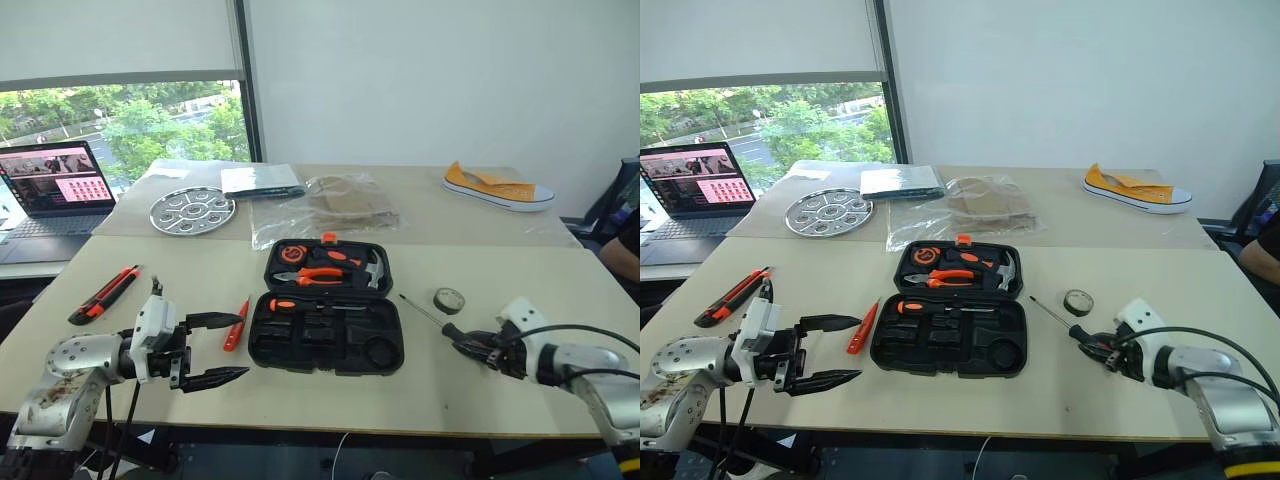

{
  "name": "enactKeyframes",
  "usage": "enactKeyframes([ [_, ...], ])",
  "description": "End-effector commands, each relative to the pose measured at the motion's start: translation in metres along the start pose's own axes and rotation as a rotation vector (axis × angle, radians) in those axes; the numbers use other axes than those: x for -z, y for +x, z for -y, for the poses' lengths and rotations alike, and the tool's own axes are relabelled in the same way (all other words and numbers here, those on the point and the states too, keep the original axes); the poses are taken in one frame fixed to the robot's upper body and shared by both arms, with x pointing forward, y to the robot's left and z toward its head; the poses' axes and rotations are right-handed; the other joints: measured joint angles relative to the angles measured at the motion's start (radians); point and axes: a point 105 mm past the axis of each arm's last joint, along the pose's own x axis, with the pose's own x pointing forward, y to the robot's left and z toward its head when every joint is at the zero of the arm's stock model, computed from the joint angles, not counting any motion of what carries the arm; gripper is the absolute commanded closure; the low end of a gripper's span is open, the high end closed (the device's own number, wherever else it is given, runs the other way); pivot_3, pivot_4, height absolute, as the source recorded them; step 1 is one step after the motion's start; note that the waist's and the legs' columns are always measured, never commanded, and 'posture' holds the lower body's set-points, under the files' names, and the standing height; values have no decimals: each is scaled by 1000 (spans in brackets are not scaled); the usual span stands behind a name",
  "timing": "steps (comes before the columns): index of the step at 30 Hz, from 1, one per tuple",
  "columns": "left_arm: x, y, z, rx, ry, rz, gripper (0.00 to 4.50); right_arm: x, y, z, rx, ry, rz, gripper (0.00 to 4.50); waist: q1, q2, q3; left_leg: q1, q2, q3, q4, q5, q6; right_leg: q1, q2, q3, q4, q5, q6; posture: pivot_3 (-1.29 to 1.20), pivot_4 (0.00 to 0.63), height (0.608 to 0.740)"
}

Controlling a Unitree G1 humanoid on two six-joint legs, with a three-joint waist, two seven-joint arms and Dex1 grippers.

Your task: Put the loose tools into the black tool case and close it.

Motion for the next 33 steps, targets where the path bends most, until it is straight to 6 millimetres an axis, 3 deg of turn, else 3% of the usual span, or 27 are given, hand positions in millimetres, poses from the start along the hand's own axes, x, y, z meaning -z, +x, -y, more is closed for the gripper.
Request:
enactKeyframes([
  [1,-6,-1,-4,-13,25,21,0,-32,-26,6,22,-92,148,3455,-1,0,0,0,0,0,0,0,0,0,0,0,0,0,0,0,150,740],
  [6,-4,-6,-7,-51,3,40,0,-53,-59,-23,-147,-200,291,3455,-5,1,0,1,1,1,0,0,0,0,1,0,0,0,0,0,150,740],
  [9,1,-10,-8,-71,-12,33,0,-80,-58,-35,-232,-230,343,3455,-12,1,1,1,1,1,0,0,0,1,1,0,0,0,0,0,150,740],
  [10,4,-11,-9,-79,-17,30,0,-89,-52,-39,-255,-251,338,3455,-17,2,1,2,1,2,0,0,0,1,1,1,0,0,0,0,150,740],
  [15,20,-20,-8,-128,-56,5,0,-129,20,-75,-422,-431,220,3455,-39,1,2,4,5,5,0,0,-1,1,4,1,1,3,-3,0,150,740],
  [20,20,-21,-9,-150,-52,4,0,-148,69,-84,-458,-518,119,3455,-20,0,3,-2,5,3,0,4,-7,-8,5,-1,4,4,-7,0,150,740],
  [26,18,-21,-5,-164,-42,1,0,-133,93,-92,-541,-562,-14,3455,-4,0,2,-23,2,2,3,8,-15,-27,1,-4,5,6,-4,0,150,740],
  [33,18,-23,-2,-183,-40,-4,0,-124,106,-91,-540,-561,-43,3455,-16,-1,2,-30,-2,3,2,7,-13,-34,-5,-14,4,7,-3,0,150,740],
])
